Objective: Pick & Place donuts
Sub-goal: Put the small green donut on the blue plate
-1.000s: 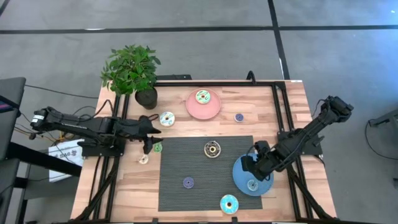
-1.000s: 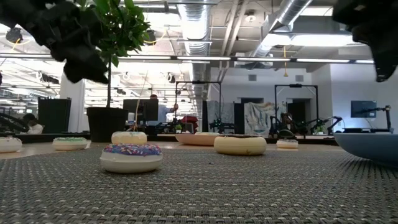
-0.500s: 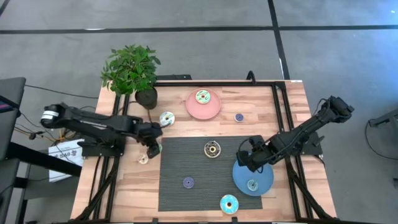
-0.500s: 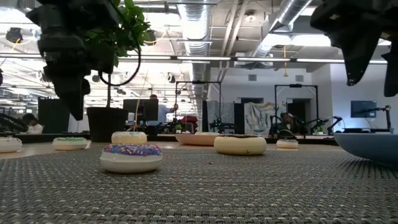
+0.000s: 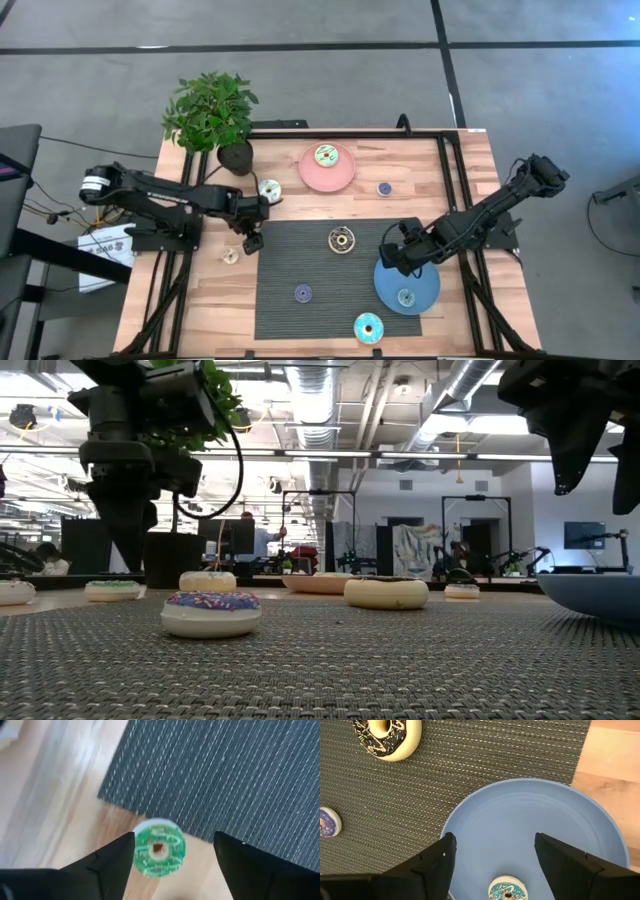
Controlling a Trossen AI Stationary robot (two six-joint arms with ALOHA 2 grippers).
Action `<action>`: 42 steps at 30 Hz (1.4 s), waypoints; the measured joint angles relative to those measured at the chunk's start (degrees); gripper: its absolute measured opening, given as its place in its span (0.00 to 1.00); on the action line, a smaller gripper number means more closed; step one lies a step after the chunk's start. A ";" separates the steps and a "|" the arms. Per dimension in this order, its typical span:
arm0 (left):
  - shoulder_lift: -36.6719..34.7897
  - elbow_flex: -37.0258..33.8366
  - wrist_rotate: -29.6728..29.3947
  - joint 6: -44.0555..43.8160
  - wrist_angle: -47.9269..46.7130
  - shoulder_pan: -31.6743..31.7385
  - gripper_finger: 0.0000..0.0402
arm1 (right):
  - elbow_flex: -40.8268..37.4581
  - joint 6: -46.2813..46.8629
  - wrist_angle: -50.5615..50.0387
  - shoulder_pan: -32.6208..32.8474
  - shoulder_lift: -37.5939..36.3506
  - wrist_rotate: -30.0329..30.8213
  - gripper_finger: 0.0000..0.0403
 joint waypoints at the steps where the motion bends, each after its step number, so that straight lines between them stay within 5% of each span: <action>1: -0.17 0.00 -0.11 0.42 0.23 0.28 0.68 | 0.00 -0.28 0.02 0.00 0.00 -0.01 0.65; 11: -0.15 0.00 -0.90 3.90 -0.39 -0.65 0.71 | 0.00 -1.32 0.02 -0.02 0.00 0.00 0.65; 18: -0.12 0.00 -6.94 6.84 -0.51 -3.69 0.71 | 0.00 -1.46 0.02 -0.02 0.00 0.10 0.65; 42: 0.67 -0.09 -7.95 11.80 -3.46 -5.60 0.71 | 0.00 -2.37 -0.01 -0.04 0.00 2.01 0.65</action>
